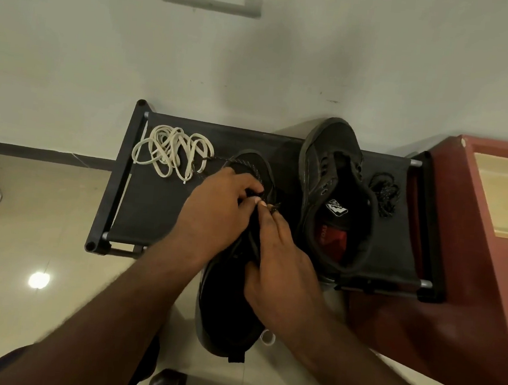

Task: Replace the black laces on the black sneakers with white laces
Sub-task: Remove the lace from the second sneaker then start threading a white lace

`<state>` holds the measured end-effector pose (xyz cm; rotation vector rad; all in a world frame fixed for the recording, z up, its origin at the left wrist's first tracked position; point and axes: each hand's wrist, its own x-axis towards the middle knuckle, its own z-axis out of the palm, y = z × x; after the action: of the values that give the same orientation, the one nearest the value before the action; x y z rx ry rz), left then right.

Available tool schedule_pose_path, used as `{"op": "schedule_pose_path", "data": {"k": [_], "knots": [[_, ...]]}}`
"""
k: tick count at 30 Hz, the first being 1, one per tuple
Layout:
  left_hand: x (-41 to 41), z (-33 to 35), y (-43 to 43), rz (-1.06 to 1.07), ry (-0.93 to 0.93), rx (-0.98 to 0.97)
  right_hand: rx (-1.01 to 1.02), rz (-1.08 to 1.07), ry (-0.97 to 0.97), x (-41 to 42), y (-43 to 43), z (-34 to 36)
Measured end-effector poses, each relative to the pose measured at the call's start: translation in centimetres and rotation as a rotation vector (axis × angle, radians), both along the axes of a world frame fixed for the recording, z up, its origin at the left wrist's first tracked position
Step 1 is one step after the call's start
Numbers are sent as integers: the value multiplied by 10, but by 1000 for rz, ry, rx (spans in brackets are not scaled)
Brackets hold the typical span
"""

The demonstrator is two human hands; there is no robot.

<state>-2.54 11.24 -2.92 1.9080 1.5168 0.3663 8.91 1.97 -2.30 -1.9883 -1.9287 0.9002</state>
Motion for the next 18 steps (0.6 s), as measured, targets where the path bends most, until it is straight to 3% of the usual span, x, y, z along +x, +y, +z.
{"op": "schedule_pose_path", "data": {"k": [9, 18], "knots": [[2, 5, -2, -149, 125, 27, 6, -6, 5, -1, -1, 1], [5, 6, -5, 70, -77, -77, 32, 3, 8, -1, -2, -1]]}}
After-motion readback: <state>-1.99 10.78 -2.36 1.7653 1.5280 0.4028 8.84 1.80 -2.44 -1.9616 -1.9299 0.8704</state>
